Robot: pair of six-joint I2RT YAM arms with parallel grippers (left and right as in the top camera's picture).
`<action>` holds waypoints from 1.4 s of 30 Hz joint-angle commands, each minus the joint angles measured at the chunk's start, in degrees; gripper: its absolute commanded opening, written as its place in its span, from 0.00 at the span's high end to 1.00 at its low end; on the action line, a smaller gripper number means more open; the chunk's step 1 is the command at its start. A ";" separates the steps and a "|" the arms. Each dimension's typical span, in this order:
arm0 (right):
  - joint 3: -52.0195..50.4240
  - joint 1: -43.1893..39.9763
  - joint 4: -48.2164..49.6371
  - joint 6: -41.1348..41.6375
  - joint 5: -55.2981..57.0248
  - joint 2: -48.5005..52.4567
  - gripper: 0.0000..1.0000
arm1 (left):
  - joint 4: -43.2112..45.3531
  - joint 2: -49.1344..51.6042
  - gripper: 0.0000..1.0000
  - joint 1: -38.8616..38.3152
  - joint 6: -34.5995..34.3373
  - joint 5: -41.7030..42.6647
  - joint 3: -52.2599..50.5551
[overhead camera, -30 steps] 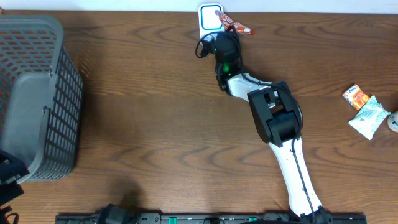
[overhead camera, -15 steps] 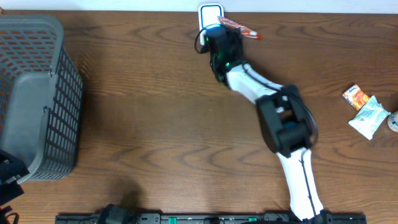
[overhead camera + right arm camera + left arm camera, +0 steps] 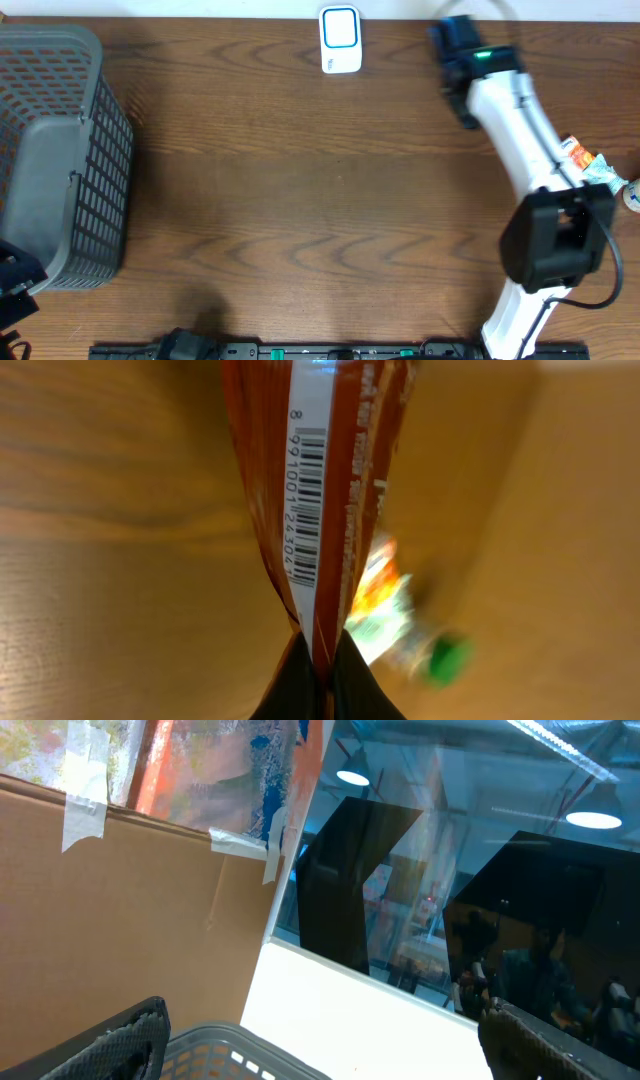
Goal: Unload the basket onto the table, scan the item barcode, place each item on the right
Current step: 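Carry the Top bar to the right edge and release it by the other packs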
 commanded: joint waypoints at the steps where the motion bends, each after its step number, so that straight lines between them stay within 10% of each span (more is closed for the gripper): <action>1: -3.58 -6.43 0.48 11.91 -13.00 0.39 0.99 | 0.07 -0.39 0.02 0.09 -0.46 -0.50 -0.07; 19: -25.33 -32.39 23.19 16.33 -17.33 0.33 0.97 | 0.07 -0.39 0.02 0.09 -0.46 -0.50 -0.07; 21: -23.37 -34.03 20.70 17.53 -18.73 0.24 0.66 | 0.07 -0.39 0.02 0.09 -0.46 -0.50 -0.07; 23: -20.15 -34.60 17.35 17.49 -23.28 0.13 0.01 | 0.07 -0.39 0.02 0.09 -0.46 -0.50 -0.07; 31: -1.57 -31.54 2.99 17.40 -40.33 -4.66 0.01 | 0.07 -0.39 0.02 0.09 -0.46 -0.48 -0.07; 42: 3.39 -29.03 4.04 17.46 -56.43 -36.74 0.01 | 0.07 -0.39 0.02 0.09 -0.46 -0.48 -0.07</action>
